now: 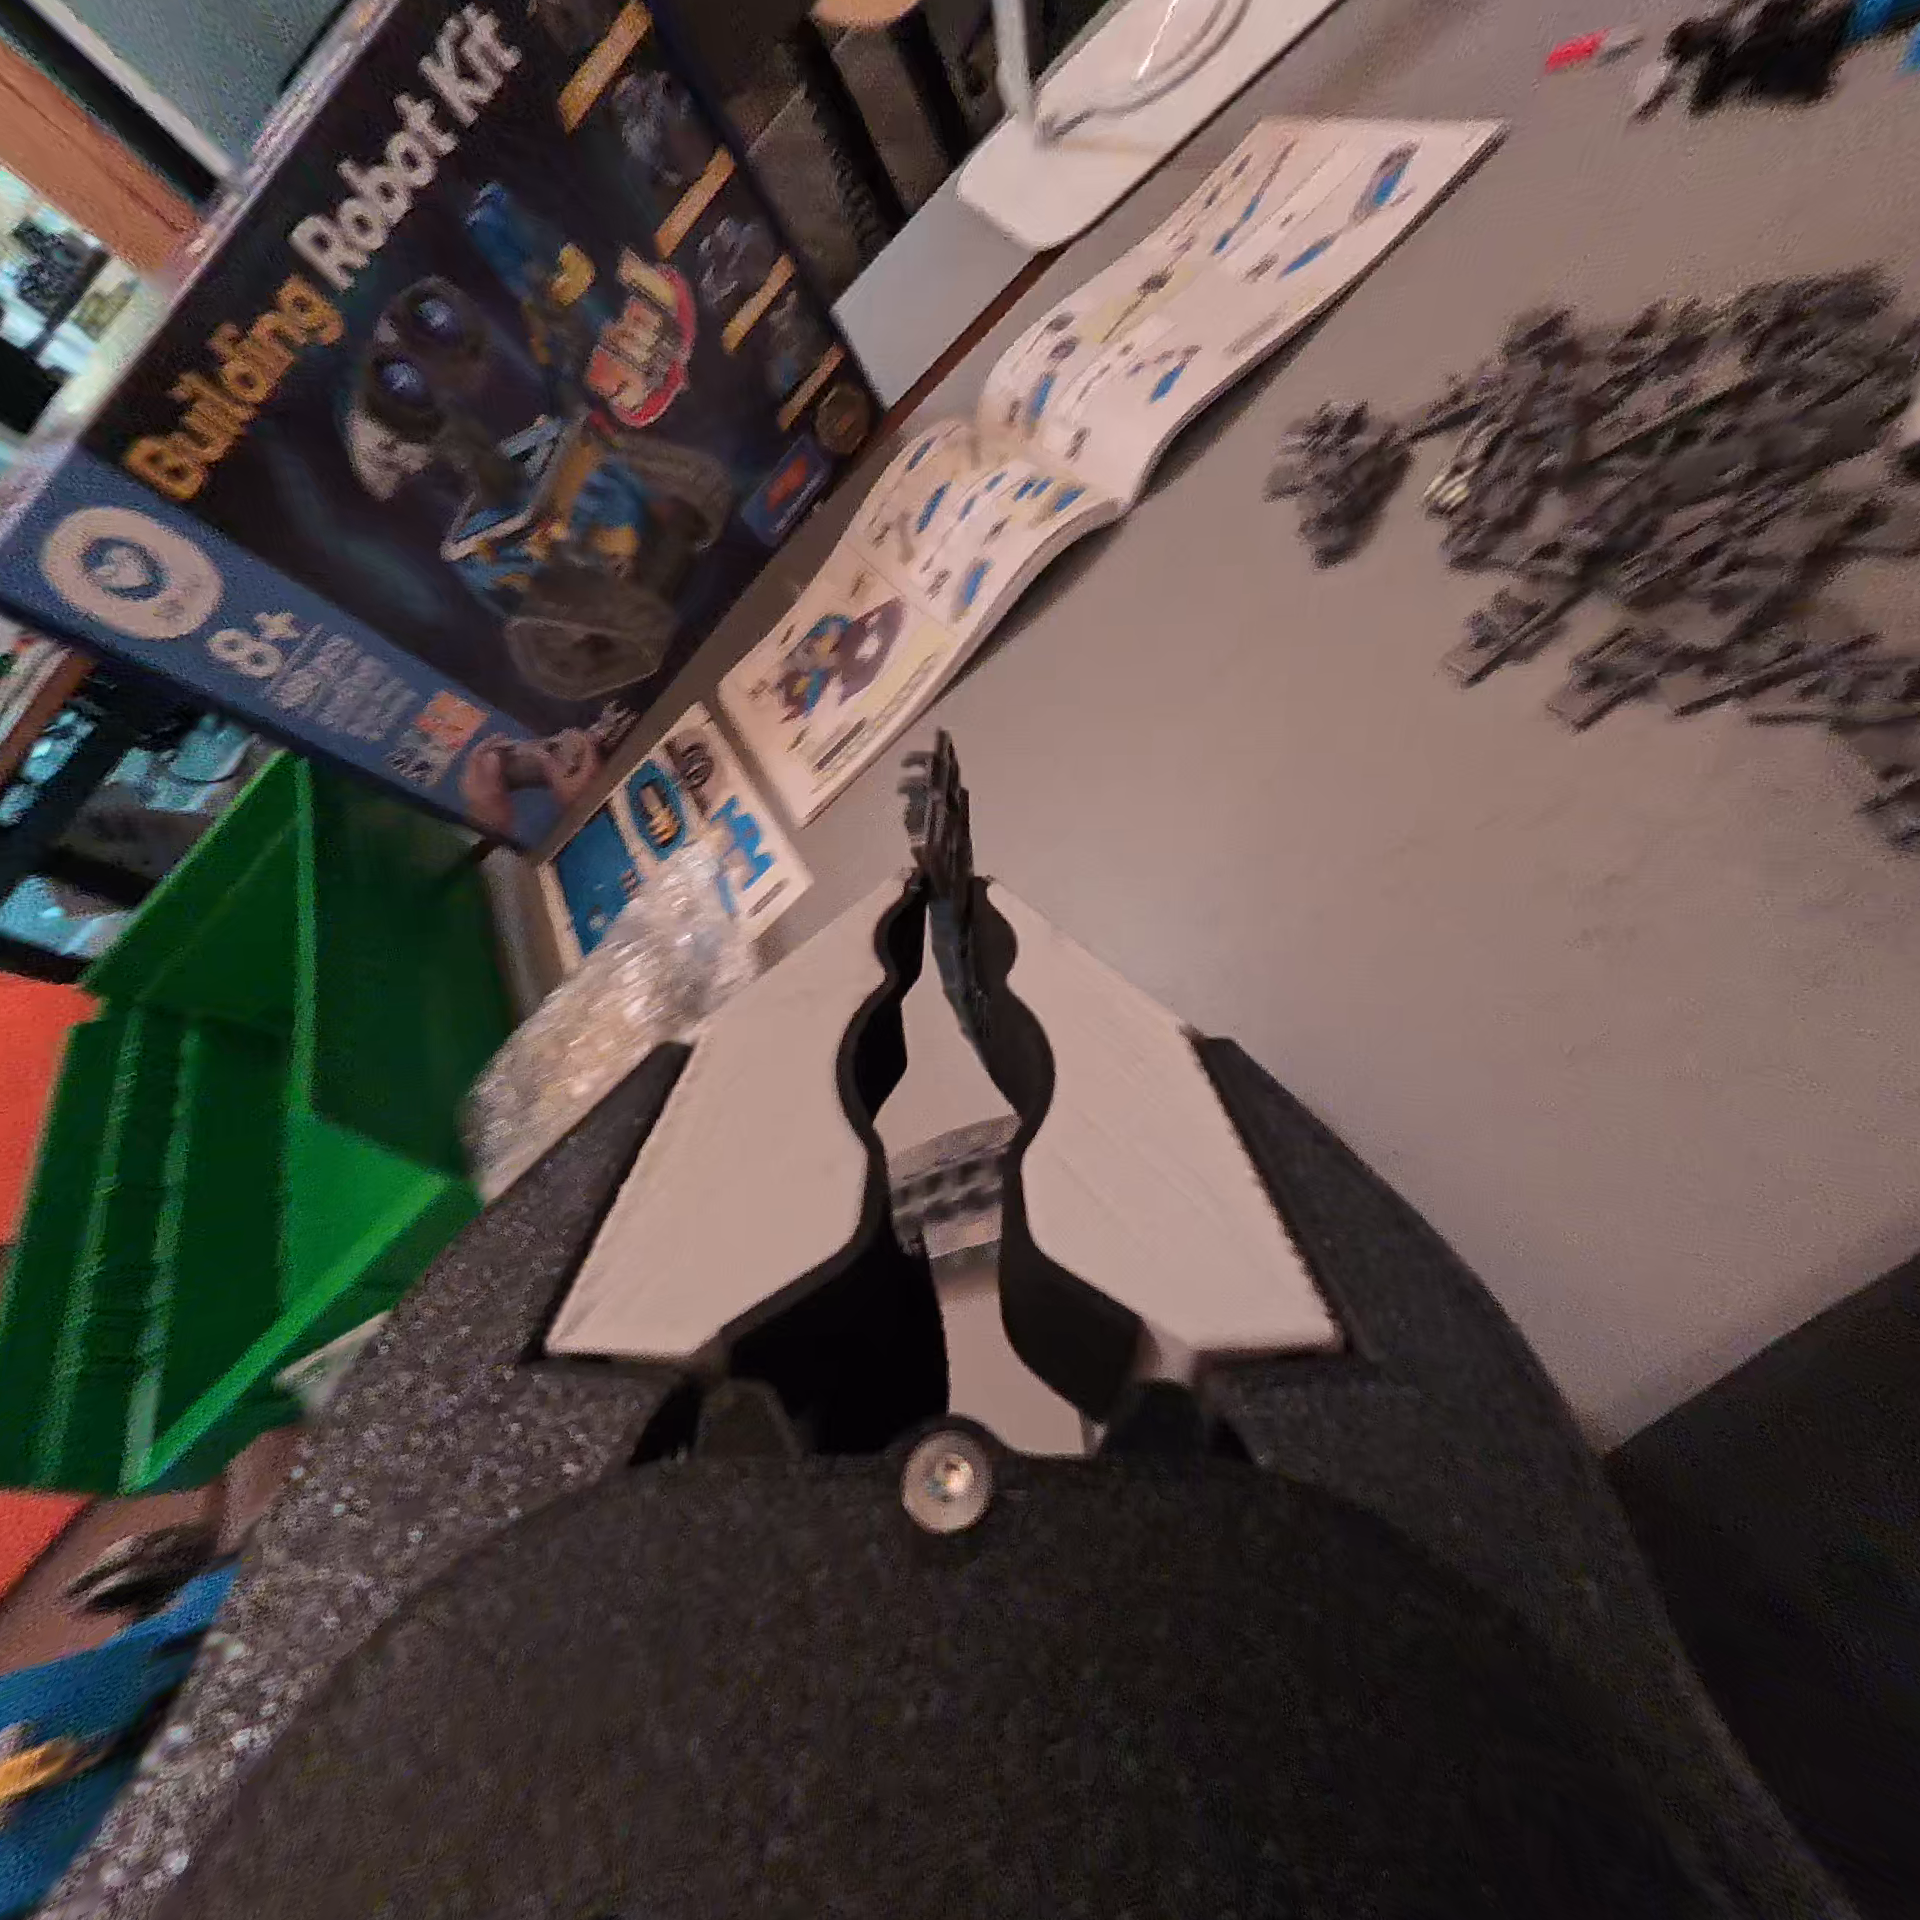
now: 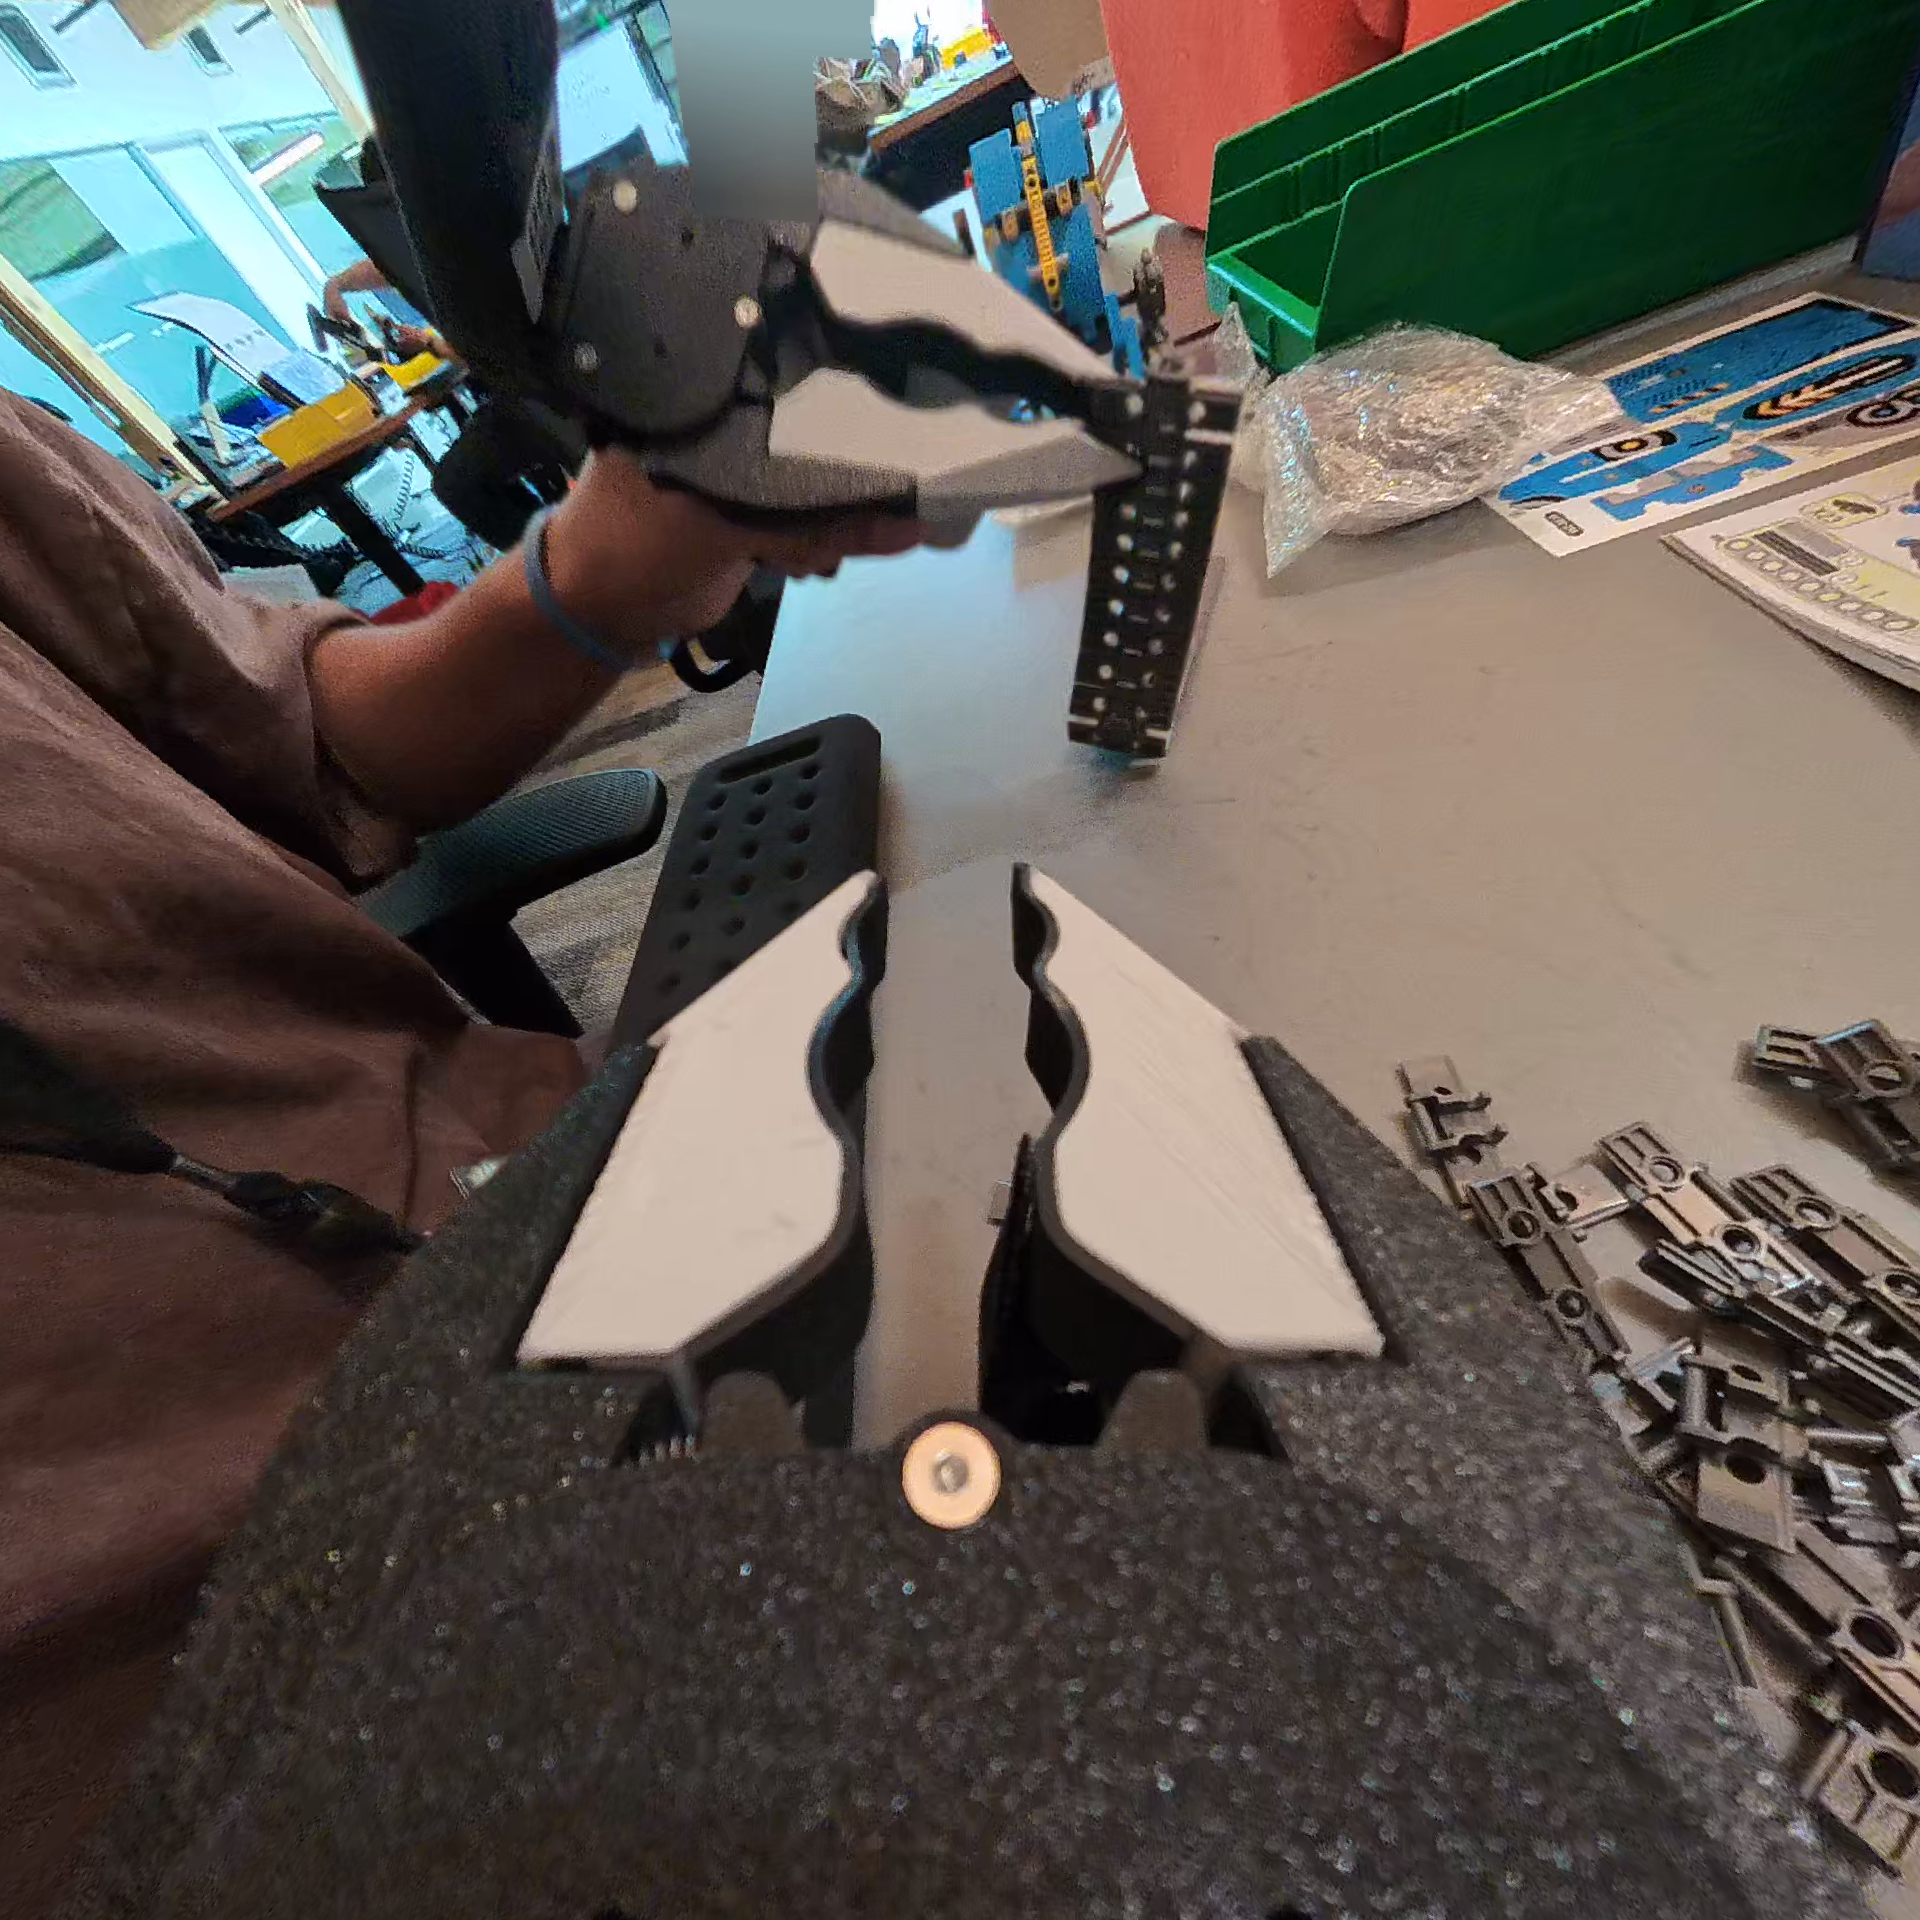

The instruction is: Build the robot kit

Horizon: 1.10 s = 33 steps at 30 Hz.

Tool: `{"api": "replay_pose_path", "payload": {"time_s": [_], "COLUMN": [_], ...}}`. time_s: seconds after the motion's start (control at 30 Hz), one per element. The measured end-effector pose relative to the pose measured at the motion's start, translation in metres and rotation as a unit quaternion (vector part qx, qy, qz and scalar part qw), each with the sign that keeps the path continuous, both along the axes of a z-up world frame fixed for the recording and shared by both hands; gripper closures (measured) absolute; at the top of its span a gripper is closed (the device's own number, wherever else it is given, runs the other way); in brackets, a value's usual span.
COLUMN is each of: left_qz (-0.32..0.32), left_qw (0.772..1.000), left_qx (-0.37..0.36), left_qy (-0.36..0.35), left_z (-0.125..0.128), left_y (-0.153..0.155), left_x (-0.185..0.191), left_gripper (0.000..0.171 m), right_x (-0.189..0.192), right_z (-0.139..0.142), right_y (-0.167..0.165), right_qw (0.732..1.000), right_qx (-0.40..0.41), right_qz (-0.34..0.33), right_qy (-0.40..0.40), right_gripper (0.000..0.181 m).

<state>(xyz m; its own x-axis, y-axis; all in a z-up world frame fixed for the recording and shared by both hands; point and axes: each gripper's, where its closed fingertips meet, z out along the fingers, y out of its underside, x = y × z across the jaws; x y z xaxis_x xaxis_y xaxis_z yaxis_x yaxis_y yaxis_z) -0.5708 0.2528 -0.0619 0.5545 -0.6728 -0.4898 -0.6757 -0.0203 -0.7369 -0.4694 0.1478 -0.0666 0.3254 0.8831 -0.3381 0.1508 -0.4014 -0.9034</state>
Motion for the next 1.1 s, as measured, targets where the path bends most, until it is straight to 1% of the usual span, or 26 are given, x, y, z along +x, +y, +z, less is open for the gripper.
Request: {"api": "replay_pose_path", "payload": {"time_s": [0.07,0.1,0.17,0.23,0.37,0.47,0.5,0.57,0.63,0.67,0.7,0.73,0.77,0.83,0.87,0.9,0.97,1.03,1.07,1.1], "left_qz": [-0.013,-0.010,-0.013,-0.010,-0.017,-0.016,-0.016,-0.025,-0.061,-0.079,-0.088,-0.090,-0.079,-0.056,-0.049,-0.050,-0.084,-0.125,-0.137,-0.141], "left_qw": [0.998,0.996,0.991,0.986,0.976,0.966,0.961,0.948,0.930,0.923,0.921,0.925,0.936,0.958,0.963,0.965,0.955,0.932,0.927,0.932], "left_qx": [-0.048,-0.068,-0.114,-0.140,-0.185,-0.224,-0.239,-0.262,-0.296,-0.311,-0.315,-0.304,-0.282,-0.244,-0.235,-0.231,-0.256,-0.306,-0.316,-0.306], "left_qy": [-0.036,-0.056,-0.073,-0.087,-0.116,-0.129,-0.140,-0.177,-0.208,-0.211,-0.213,-0.210,-0.196,-0.141,-0.118,-0.111,-0.127,-0.149,-0.147,-0.134], "left_z": [-0.012,-0.015,-0.028,-0.037,-0.050,-0.061,-0.061,-0.053,-0.044,-0.042,-0.038,-0.034,-0.032,-0.041,-0.048,-0.053,-0.060,-0.067,-0.071,-0.075], "left_y": [-0.013,-0.018,-0.031,-0.043,-0.062,-0.064,-0.064,-0.065,-0.074,-0.078,-0.076,-0.068,-0.051,-0.013,0.005,0.018,0.024,0.017,0.014,0.015], "left_x": [0.024,0.034,0.055,0.074,0.102,0.108,0.108,0.109,0.114,0.112,0.104,0.090,0.069,0.021,0.000,-0.014,-0.024,-0.024,-0.025,-0.028], "left_gripper": [0.164,0.164,0.164,0.164,0.163,0.158,0.154,0.148,0.140,0.139,0.139,0.140,0.145,0.146,0.146,0.146,0.146,0.140,0.140,0.139], "right_x": [0.001,0.001,0.003,0.006,0.017,0.022,0.022,0.020,0.018,0.017,0.017,0.016,0.016,0.019,0.020,0.022,0.026,0.030,0.031,0.031], "right_z": [0.000,-0.001,-0.002,-0.005,-0.019,-0.036,-0.042,-0.054,-0.061,-0.064,-0.068,-0.071,-0.073,-0.077,-0.078,-0.078,-0.078,-0.082,-0.085,-0.087], "right_y": [0.000,0.001,0.003,0.006,0.019,0.024,0.024,0.024,0.023,0.023,0.023,0.023,0.023,0.024,0.025,0.026,0.030,0.032,0.033,0.033], "right_qw": [1.000,1.000,1.000,1.000,0.996,0.990,0.987,0.982,0.977,0.974,0.972,0.970,0.969,0.966,0.965,0.965,0.965,0.965,0.964,0.964], "right_qx": [-0.007,-0.007,-0.001,0.001,0.012,0.016,0.018,0.026,0.039,0.044,0.046,0.047,0.047,0.048,0.047,0.047,0.044,0.034,0.032,0.032], "right_qz": [-0.002,-0.002,-0.007,-0.015,-0.057,-0.074,-0.073,-0.070,-0.067,-0.067,-0.066,-0.063,-0.061,-0.063,-0.065,-0.068,-0.076,-0.078,-0.078,-0.077], "right_qy": [0.003,0.002,-0.005,-0.014,-0.068,-0.120,-0.139,-0.174,-0.200,-0.211,-0.221,-0.229,-0.236,-0.246,-0.249,-0.250,-0.248,-0.249,-0.250,-0.254], "right_gripper": [0.158,0.158,0.158,0.158,0.157,0.156,0.155,0.155,0.155,0.155,0.155,0.155,0.155,0.155,0.156,0.156,0.158,0.158,0.158,0.157]}}
